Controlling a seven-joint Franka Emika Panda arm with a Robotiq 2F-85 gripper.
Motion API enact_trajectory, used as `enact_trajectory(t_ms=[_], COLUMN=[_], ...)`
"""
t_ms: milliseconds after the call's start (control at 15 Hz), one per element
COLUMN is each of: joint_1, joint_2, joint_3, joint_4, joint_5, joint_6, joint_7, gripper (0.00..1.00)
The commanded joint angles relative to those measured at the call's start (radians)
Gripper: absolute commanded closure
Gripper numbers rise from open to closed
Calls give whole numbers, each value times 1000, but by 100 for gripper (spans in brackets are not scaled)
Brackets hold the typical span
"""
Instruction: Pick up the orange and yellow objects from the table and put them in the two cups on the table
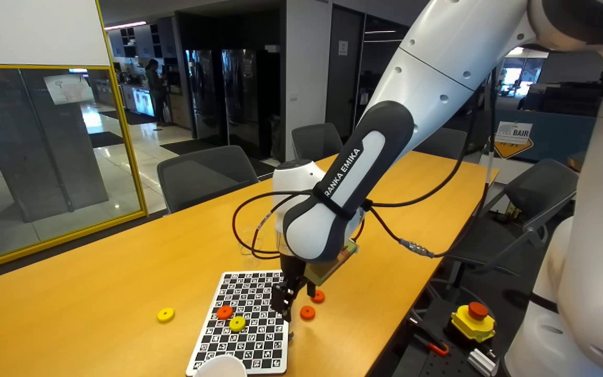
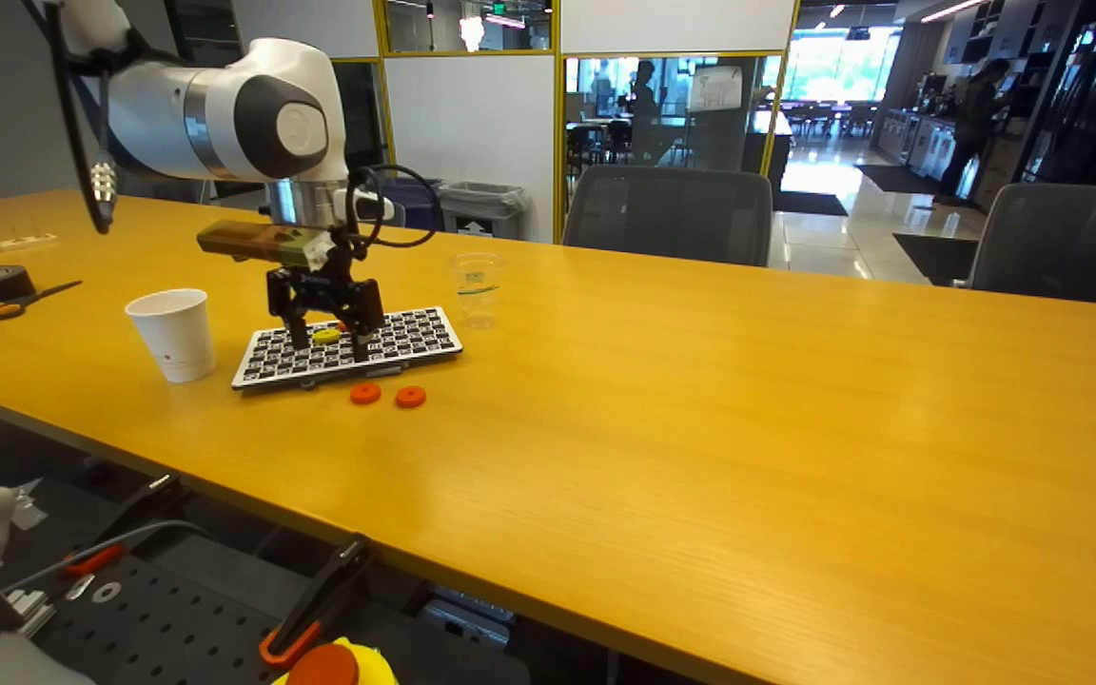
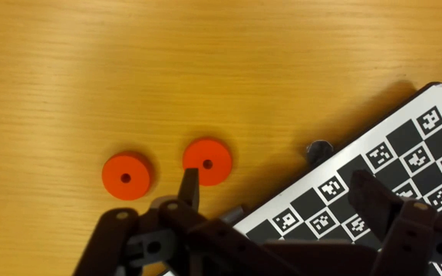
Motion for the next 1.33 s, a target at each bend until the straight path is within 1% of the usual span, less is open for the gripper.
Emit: enact_trajectory(t_ms=[0, 333, 733, 1267], joint_1=[-16, -38, -66, -83], joint_2=[34, 89, 137, 165], joint_3=[-9, -5, 3, 6], joint_4=[1, 13, 25, 39], joint_5=[6, 26, 47, 64], joint_6=[52, 88, 116, 128], joint_7=[-86, -163, -227, -266], gripper=[0, 0, 0, 0])
